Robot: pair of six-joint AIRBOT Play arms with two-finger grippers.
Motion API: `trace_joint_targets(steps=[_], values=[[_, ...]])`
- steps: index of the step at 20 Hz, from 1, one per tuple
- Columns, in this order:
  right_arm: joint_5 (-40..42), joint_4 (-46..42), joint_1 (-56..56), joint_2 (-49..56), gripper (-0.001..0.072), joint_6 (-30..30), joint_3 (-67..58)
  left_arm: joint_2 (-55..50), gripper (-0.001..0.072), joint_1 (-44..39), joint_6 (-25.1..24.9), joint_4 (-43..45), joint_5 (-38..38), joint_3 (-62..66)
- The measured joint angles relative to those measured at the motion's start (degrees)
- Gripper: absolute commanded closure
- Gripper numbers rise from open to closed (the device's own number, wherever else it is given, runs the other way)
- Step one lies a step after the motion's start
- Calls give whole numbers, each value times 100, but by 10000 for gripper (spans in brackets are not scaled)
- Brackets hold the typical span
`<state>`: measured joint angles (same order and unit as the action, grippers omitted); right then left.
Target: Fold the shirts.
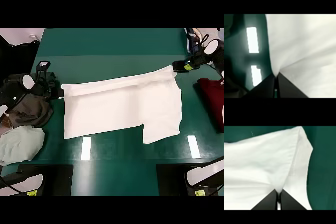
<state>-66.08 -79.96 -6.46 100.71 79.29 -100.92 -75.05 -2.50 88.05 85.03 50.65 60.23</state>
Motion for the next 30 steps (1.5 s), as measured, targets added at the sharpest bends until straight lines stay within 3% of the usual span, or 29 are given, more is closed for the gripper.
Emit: trace_joint_targets(steps=[3, 4, 5, 6, 13, 18, 23, 30], values=[[-153, 11, -2, 157, 672, 2, 0, -4, 678, 0, 0, -4, 55, -39], [-192, 26, -2, 197, 482, 4, 2, -4, 654, 0, 0, -11, 61, -46], [-227, 13, -2, 225, 257, 4, 0, -4, 396, 0, 0, -15, 76, -46], [-254, 9, -17, 236, 238, 4, 0, -4, 153, 2, 0, 0, 140, -42], [-1034, 81, -439, -122, 239, 13, 0, 79, 176, 2, 37, -31, 1150, 140], [-1923, 538, -828, -474, 240, 17, 0, 741, 175, 2, 184, -293, 1661, -654], [-2286, 876, -942, -964, 240, 17, 280, 1775, 176, 2, 501, -603, 1766, -1961], [-1989, 975, -970, -2109, 240, 15, 1991, 2225, 177, 0, 693, -997, 1541, -2826]])
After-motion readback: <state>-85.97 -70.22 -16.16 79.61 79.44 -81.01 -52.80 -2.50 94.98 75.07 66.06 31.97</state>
